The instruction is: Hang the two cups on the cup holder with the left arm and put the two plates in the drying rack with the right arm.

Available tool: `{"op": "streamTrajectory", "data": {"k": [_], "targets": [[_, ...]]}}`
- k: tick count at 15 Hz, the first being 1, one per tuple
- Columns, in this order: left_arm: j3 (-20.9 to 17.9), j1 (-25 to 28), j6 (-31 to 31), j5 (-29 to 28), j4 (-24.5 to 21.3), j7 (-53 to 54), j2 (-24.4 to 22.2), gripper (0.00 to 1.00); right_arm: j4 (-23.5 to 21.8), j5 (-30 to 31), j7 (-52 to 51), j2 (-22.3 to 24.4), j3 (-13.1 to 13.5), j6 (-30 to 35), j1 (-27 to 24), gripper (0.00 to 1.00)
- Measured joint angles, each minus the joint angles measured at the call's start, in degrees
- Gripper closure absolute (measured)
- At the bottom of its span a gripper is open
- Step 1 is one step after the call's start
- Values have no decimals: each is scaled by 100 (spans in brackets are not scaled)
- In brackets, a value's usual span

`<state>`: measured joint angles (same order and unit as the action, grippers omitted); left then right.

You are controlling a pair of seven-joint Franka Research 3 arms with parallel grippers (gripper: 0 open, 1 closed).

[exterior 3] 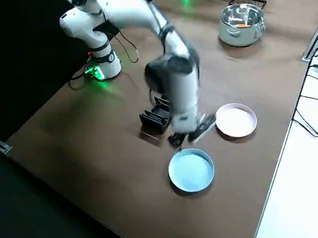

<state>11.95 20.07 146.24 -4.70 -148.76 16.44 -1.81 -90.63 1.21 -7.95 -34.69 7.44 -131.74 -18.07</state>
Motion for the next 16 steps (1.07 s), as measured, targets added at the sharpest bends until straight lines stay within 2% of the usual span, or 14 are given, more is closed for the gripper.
{"op": "streamTrajectory", "data": {"k": [1,2,6,10,15,16], "targets": [[1,189,371,0,-252,268,2,0,102,0,-150,-328,-7,-342,-321,38],[1,265,506,-1,-349,369,10,0,189,0,-157,-481,-7,-418,-426,39],[2,412,669,-1,-468,503,107,0,581,-1,-162,-948,-10,-457,-768,45],[2,491,669,-4,-559,596,170,0,670,-6,-160,-1220,-13,-746,-852,45],[3,934,669,-5,-629,1183,200,0,701,-30,-151,-1391,-20,-853,-870,49],[3,980,669,-8,-645,1234,205,0,702,-76,-149,-1395,-24,-853,-870,53]]}}
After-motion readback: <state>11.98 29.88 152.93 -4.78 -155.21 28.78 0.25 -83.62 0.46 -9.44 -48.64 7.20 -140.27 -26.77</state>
